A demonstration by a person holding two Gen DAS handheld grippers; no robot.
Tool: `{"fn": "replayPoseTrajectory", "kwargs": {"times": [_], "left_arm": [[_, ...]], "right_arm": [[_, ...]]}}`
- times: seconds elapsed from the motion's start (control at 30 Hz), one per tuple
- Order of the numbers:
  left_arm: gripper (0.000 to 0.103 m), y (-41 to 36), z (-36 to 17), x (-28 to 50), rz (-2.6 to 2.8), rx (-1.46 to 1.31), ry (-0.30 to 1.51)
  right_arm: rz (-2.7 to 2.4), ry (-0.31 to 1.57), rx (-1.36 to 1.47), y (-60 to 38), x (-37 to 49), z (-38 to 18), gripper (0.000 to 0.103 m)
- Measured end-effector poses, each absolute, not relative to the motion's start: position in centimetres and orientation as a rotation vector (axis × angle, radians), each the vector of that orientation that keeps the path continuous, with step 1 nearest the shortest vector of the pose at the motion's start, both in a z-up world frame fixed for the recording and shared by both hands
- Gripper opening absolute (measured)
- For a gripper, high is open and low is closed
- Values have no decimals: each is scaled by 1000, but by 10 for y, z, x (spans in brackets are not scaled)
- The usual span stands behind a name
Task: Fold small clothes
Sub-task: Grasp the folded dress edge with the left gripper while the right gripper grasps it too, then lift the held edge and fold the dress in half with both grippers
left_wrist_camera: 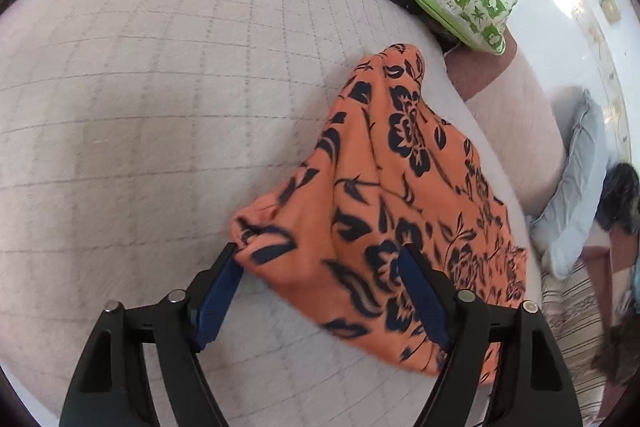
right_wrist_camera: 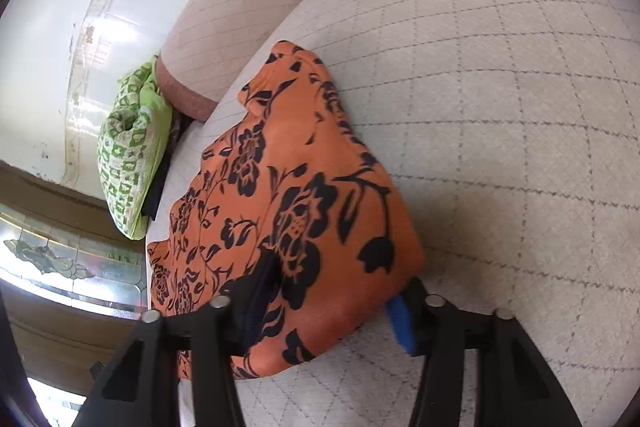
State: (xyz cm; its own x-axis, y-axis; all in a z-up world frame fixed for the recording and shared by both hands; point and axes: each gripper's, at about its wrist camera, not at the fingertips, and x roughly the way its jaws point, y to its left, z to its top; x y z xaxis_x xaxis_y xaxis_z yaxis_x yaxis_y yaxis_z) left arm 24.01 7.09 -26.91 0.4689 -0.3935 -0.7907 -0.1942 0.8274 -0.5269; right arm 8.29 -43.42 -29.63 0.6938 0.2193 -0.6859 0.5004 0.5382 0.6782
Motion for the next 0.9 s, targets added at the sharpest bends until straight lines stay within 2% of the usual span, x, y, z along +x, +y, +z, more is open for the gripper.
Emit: {"fn": "replayPoseTrajectory", "kwargs": {"times": [0.07, 0.13, 0.2, 0.27, 0.33, 0.37, 0.4, 0.5, 0.57, 0.9], "left_arm": [[73, 68, -269, 242, -127, -613, 1079], [61, 65, -269, 243, -121, -603, 1065], [41, 66, -274, 246, -138, -635, 1062], [34, 66, -279, 249, -156, -658, 1067], [31, 65, -279, 250, -163, -650, 1058], [27, 66, -278, 245, -168, -649, 1054], [25, 67, -278, 243, -174, -652, 1050], [21, 71, -275, 239, -193, -676, 1040], [20, 74, -272, 236, -211, -694, 1023], [17, 71, -237, 211, -300, -643, 923]], "right_arm": [[-190, 820, 1012, -434, 83, -297, 51], [-190, 814, 1023, -435, 83, -298, 54], [-189, 811, 1023, -434, 83, -299, 54], [-185, 806, 995, -432, 84, -297, 56], [-198, 804, 940, -429, 85, -294, 47], [-196, 803, 927, -428, 86, -293, 37], [-196, 791, 925, -428, 85, -292, 33], [-207, 748, 886, -427, 82, -282, 21], [-209, 713, 862, -426, 78, -274, 17], [-196, 611, 723, -412, 64, -243, 14]]}}
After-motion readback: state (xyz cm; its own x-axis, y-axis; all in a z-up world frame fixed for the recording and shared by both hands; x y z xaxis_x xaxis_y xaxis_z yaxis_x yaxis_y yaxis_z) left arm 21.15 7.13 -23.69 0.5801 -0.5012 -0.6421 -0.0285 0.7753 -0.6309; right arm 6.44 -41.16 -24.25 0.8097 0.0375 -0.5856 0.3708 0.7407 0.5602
